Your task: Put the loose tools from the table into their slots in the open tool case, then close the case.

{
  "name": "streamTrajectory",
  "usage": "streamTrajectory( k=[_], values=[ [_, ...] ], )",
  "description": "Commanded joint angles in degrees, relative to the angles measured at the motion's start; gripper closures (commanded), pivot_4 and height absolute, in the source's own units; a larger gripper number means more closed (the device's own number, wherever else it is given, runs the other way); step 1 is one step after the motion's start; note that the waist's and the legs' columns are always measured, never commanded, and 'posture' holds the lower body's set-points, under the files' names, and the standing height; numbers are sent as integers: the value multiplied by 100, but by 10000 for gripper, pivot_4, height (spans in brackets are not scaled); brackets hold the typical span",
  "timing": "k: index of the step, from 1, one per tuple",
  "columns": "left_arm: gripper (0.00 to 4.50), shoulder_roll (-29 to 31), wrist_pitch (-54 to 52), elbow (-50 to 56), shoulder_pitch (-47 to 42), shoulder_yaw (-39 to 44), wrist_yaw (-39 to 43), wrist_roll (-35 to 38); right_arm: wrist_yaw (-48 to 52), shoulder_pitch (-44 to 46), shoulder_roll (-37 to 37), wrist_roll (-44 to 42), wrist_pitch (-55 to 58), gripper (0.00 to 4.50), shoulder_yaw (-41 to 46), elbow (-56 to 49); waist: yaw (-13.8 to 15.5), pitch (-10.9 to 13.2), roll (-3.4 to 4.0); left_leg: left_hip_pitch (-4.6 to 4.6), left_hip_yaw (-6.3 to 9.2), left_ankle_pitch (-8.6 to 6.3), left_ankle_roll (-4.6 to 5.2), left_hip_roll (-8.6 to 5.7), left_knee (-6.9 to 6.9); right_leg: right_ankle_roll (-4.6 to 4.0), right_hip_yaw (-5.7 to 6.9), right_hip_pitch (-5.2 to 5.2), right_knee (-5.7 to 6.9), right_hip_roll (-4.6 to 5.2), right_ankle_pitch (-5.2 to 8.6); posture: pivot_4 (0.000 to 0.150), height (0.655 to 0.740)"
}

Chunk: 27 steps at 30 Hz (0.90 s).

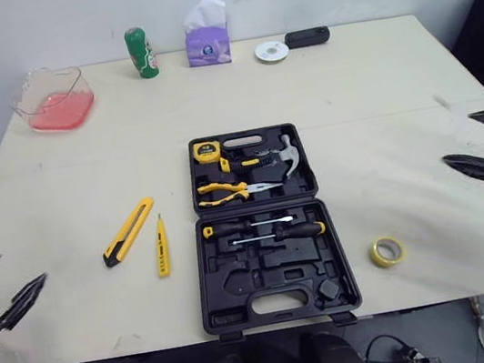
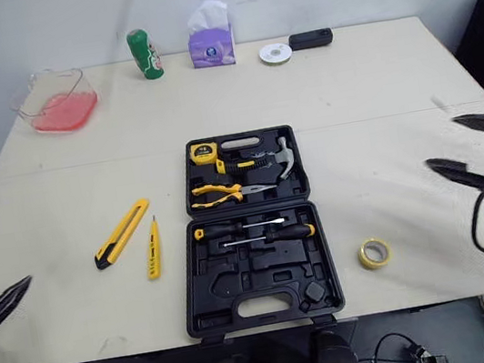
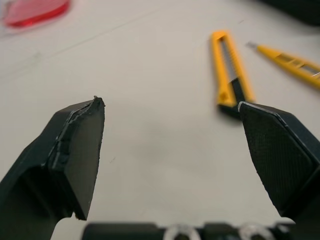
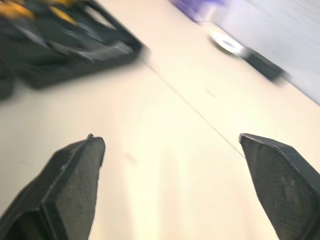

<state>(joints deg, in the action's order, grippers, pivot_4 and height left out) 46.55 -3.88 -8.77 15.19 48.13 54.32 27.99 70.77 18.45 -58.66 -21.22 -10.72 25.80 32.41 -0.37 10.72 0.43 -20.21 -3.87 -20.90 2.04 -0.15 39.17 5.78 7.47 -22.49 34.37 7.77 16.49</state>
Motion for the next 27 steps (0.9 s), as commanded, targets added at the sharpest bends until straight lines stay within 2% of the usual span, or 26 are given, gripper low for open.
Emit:
streamTrajectory(
  k=[1, 7, 12, 18, 22, 25, 27],
  values=[
    [0, 242, 375, -823, 37, 463, -174, -161, -81, 139, -309, 185, -780, 582, 240, 908, -21, 1, 2, 2, 0, -1, -2, 2, 0, -3, -2, -1, -2, 1, 2, 1500, 7400],
    [0, 243, 716, -1384, 279, 650, -760, -480, -1210, 232, -659, 850, -2095, 582, 167, 2353, -120, 16, 26, 0, 0, -4, -4, -5, -8, -4, -3, -8, 0, 25, 3, 1500, 7400],
    [0, 185, 781, -1420, 511, 692, -1029, -554, -1759, 247, -739, 1114, -2221, 582, 16, 2809, -145, 18, 30, 2, -2, -7, -11, -5, -10, -4, -5, -11, -1, 27, 3, 1500, 7400],
    [0, 61, 743, -1075, 586, 646, -996, -387, -1791, 371, -532, 1117, -1914, 582, -222, 2661, -159, 20, 36, 2, -5, -13, -20, -3, -11, -6, -9, -14, 1, 28, 4, 1500, 7400],
    [0, 25, 650, -788, 568, 564, -974, -339, -1425, 439, -422, 906, -1803, 582, -257, 2454, -146, 21, 37, -1, 6, -9, -12, -5, -13, -6, 2, -4, -3, 34, 3, 1500, 7400],
    [0, 25, 557, -599, 534, 528, -953, -306, -1253, 482, -367, 787, -1709, 582, -222, 2319, -153, 29, 51, -10, 55, 4, 10, -25, -20, -2, 56, 25, 7, 56, 2, 1500, 7400],
    [0, 35, 429, -391, 450, 475, -927, -224, -1145, 528, -287, 679, -1572, 582, -218, 2163, -174, 35, 61, -7, 161, 16, 20, -51, -23, 5, 167, 116, -38, 81, -1, 1500, 7400]
  ],
)
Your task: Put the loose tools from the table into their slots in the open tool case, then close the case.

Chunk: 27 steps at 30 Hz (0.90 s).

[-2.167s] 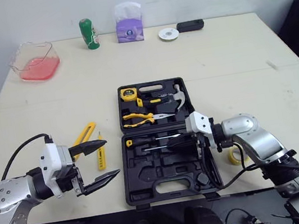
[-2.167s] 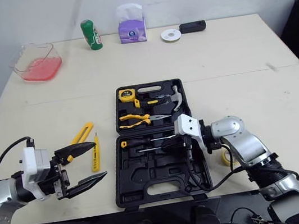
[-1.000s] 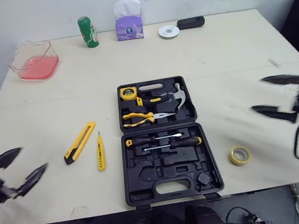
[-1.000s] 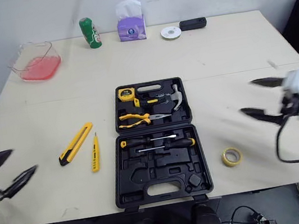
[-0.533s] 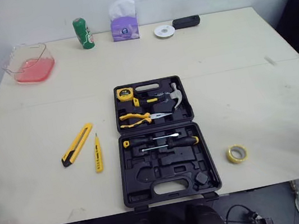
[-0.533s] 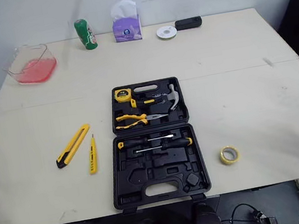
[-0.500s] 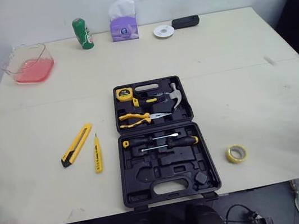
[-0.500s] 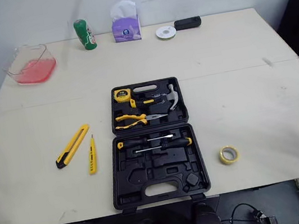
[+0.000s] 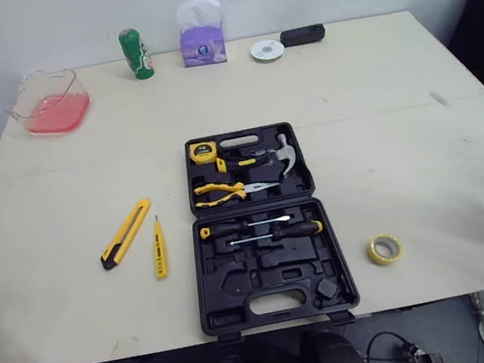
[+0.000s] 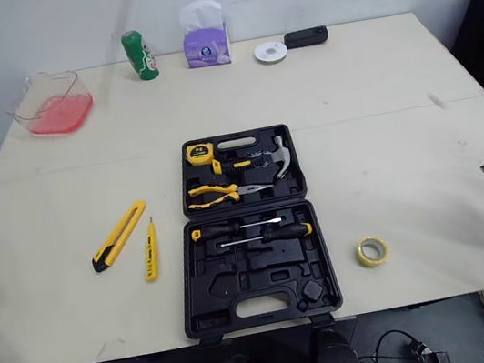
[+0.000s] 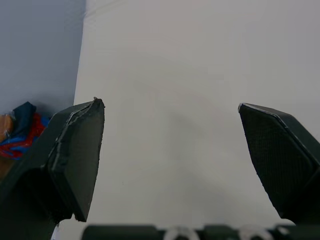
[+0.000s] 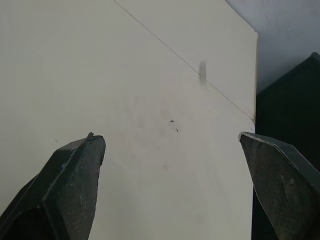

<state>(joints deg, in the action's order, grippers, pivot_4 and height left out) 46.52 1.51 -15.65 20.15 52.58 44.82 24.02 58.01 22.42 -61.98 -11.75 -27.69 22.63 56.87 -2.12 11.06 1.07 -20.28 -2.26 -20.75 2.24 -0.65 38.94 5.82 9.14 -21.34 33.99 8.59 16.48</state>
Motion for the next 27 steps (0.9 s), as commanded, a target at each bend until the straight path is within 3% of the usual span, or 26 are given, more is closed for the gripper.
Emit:
streamTrajectory(
  k=[1, 10, 15, 19, 27],
  values=[
    [0, 47, -195, 439, -100, -22, 38, 224, 186, 140, 96, -313, 195, 582, 81, -392, 17, 1, -6, 7, -10, 0, -6, 3, 15, 2, -4, -16, 9, -6, -2, 1500, 7400],
    [0, 103, -1200, 1590, -541, -447, -140, 494, 795, -57, 554, -1017, 1138, 582, 140, -1867, 104, 6, -1, 3, -19, -1, -8, 8, 17, 4, -12, -19, -1, -10, -3, 1500, 7400],
    [0, 363, -3104, 2636, -743, -725, -806, 812, 1147, -367, 1086, -2070, 1982, 582, 251, -3602, 99, 6, -1, 4, -19, 1, -9, 12, 17, 4, -15, -17, 3, -16, -3, 1500, 7400],
    [0, 721, -4246, 3236, -1147, -1194, -936, 1147, 1003, -560, 1558, -2306, 2208, 582, -21, -4817, 113, 6, -1, 6, -21, 2, -11, 13, 17, 4, -17, -19, 5, -20, -3, 1500, 7400],
    [0, 819, -6272, 4651, -1687, -1939, -1926, 1579, 1241, -439, 1807, -2445, 2229, 582, -268, -5628, 243, 7, -1, 4, -21, 2, -14, 13, 18, 4, -23, -22, 1, -25, -3, 1500, 7400]
  ],
)
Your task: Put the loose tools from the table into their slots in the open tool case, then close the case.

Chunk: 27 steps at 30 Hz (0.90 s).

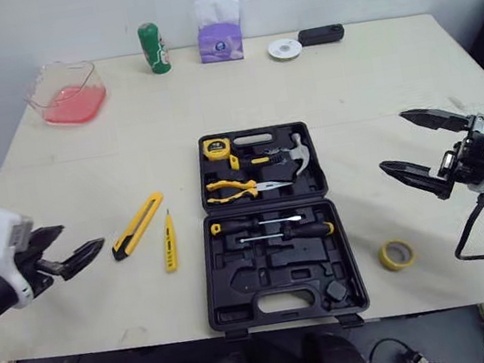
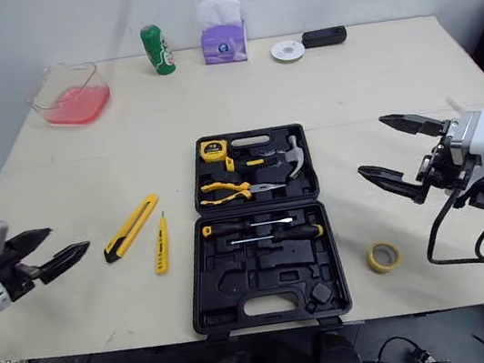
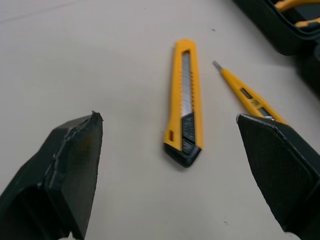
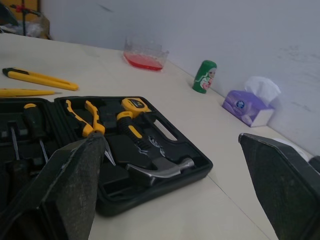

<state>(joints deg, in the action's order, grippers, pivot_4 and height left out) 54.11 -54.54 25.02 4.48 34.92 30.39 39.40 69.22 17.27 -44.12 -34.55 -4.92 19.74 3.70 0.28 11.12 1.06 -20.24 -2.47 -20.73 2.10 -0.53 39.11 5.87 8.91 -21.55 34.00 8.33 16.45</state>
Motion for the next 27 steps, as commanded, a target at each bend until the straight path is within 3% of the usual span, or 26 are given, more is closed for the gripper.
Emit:
streamTrajectory(
  k=[1, 7, 15, 20, 27],
  values=[
    [0, -26, -915, 811, -212, -221, -668, 151, 172, 90, 37, -157, -69, 582, -12, -315, 7, 0, -1, 0, 0, 0, 0, 0, 0, 0, -1, 0, -1, -1, 0, 1500, 7400],
    [0, -1032, -2289, 1829, -844, -670, -1821, 453, 618, 97, 51, -191, -143, 582, -101, -227, 58, 0, -4, 2, -2, 5, -1, -1, 5, 1, -4, 5, 3, -9, -1, 1500, 7400],
    [0, -2624, -3497, 2500, -1421, -1417, -3296, -416, 987, 152, 97, -136, -197, 582, -224, -63, 121, -4, -13, 6, -5, 12, -12, 9, 11, 1, -40, 5, 5, -75, -2, 1500, 7400],
    [0, -3180, -3594, 2467, -1578, -1760, -3633, -918, 1124, 183, 97, -157, -213, 582, -253, -7, 122, -4, -13, 6, -12, 12, -13, 12, 12, 0, -45, 4, 7, -80, -2, 1500, 7400],
    [0, -3437, -3508, 2101, -1767, -2260, -3746, -1507, 1290, 144, 135, -188, -251, 582, -277, -52, 129, -4, -16, 7, -15, 12, -13, 13, 13, 0, -47, 4, 6, -80, -3, 1500, 7400]
  ],
)
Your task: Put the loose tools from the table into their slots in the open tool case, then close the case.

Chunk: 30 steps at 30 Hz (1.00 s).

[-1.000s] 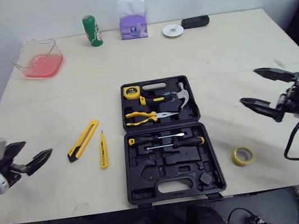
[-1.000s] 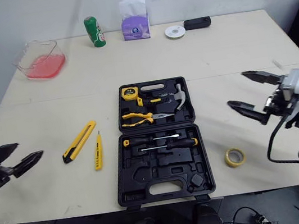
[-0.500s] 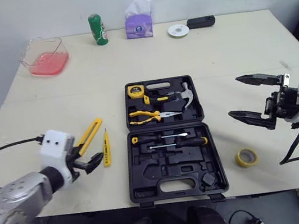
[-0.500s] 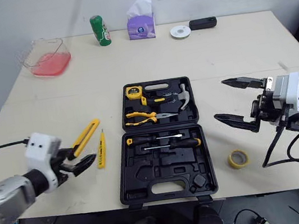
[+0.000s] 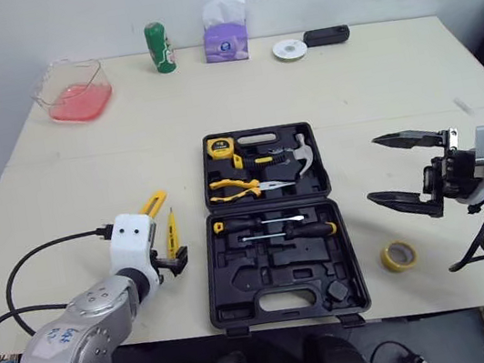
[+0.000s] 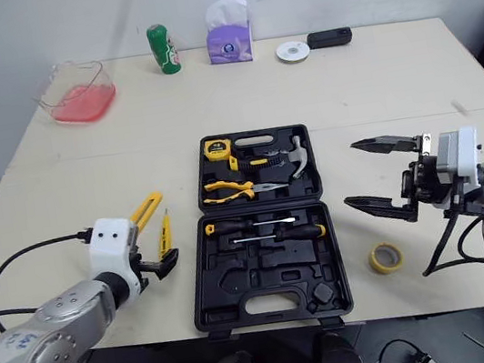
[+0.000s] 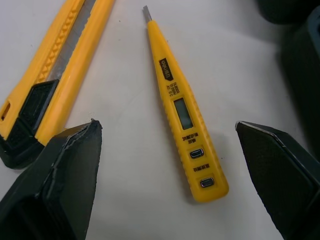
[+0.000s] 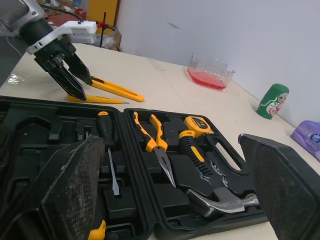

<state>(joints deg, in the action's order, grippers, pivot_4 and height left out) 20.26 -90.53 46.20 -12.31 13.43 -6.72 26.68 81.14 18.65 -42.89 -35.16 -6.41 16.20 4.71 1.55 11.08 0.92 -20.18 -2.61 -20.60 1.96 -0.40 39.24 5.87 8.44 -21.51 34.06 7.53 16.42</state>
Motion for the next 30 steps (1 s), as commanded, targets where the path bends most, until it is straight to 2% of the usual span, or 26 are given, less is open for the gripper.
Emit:
streamTrajectory(
  k=[1, 10, 16, 19, 25, 26, 30],
  values=[
    [0, -82, 44, -51, -111, -154, -15, -283, 114, -10, 22, -138, -98, 582, 76, -178, 0, 0, -2, 0, 0, 0, 0, 0, 0, 0, 0, 0, 0, 0, 0, 1500, 7400],
    [0, -254, 71, -446, -181, -591, 26, -744, 427, -371, 18, -367, 144, 582, -8, -681, 25, -2, -1, 5, 0, 0, 0, 0, 2, 0, -3, 4, 2, 3, 0, 1500, 7400],
    [0, -640, 30, -499, -112, -643, -4, -1035, 361, -449, 72, -365, 170, 582, 33, -758, 92, -4, -1, 8, -1, 0, 0, 0, 7, 0, -5, 6, 6, 5, -1, 1500, 7400],
    [8291, -651, 42, -455, -43, -726, 37, -1129, 373, -455, 74, -359, 147, 0, 44, -737, 119, -4, 0, 8, -2, 0, 0, 0, 7, 0, -6, 6, 6, 5, -1, 1500, 7400],
    [36422, -471, 80, -452, 124, -656, 238, -1190, 351, -409, 82, -310, 131, 0, 14, -702, 92, -5, 1, 11, -8, -1, -2, 5, 7, -1, -12, 5, 6, 5, -1, 1500, 7400],
    [39697, -456, 93, -455, 151, -634, 260, -1204, 347, -409, 81, -303, 129, 0, 12, -700, 82, -6, 2, 13, -11, -2, -3, 8, 7, -1, -15, 5, 7, 5, -1, 1500, 7400],
    [39620, -460, 191, -435, 219, -538, 263, -1324, 324, -410, 75, -284, 130, 0, 8, -711, 22, -5, 1, 17, -15, -3, -5, 11, 7, -2, -19, 5, 9, 6, -1, 1500, 7400]
  ],
)
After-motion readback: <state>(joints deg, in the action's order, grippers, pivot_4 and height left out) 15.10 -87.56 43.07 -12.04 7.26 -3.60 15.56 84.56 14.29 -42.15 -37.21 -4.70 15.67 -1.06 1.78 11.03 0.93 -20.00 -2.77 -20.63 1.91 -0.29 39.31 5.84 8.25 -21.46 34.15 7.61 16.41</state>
